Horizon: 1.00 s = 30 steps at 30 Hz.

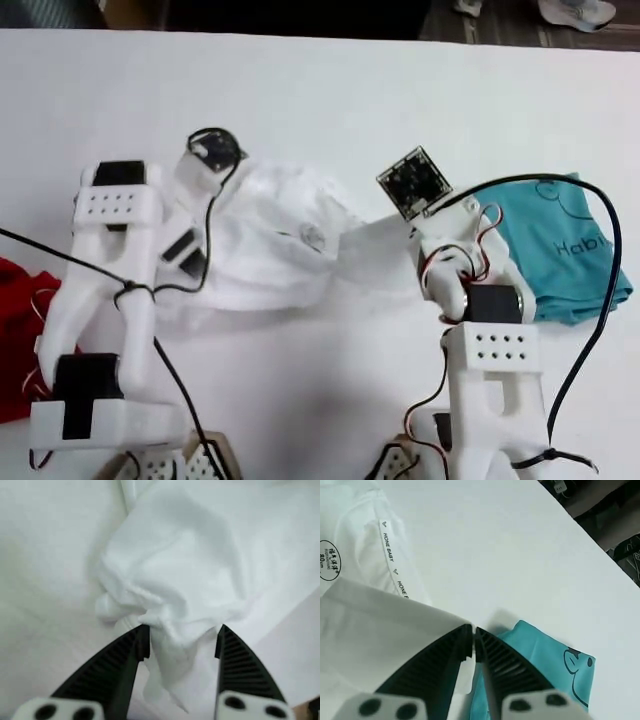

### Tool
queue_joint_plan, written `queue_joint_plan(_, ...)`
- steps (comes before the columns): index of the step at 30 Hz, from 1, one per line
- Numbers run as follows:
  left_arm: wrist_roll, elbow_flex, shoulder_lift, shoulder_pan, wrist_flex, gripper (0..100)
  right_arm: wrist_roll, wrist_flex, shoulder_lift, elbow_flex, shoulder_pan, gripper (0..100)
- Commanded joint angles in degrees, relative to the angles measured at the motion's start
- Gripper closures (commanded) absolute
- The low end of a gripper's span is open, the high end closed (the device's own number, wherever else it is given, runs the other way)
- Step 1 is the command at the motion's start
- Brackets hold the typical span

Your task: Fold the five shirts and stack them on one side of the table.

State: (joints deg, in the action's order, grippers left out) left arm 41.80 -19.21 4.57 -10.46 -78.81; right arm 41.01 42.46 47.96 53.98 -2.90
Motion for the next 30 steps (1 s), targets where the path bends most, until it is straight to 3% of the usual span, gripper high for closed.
queue_joint_plan(1,-0.3,2.1,0.3,-0.4,0.1,76,0.3,0.3,-0.3,-1.1,0.0,97.8)
queue_joint_plan(6,-0.2,0.6,0.3,-0.4,0.1,80,0.3,0.3,-0.2,-1.1,0.3,97.8)
queue_joint_plan(10,1.8,-0.4,0.4,-2.1,0.0,98,0.3,0.3,-0.2,-1.1,0.3,97.8)
queue_joint_plan(19,2.1,0.9,0.9,-6.8,-1.7,97,0.1,0.3,-0.2,-1.2,0.0,97.8)
queue_joint_plan(24,1.7,12.6,0.9,-6.3,-11.4,97,-4.3,0.2,0.4,-3.4,0.3,97.8)
queue_joint_plan(30,0.6,34.2,1.3,-6.7,-23.7,97,-8.5,4.2,3.7,-18.3,-1.9,97.8)
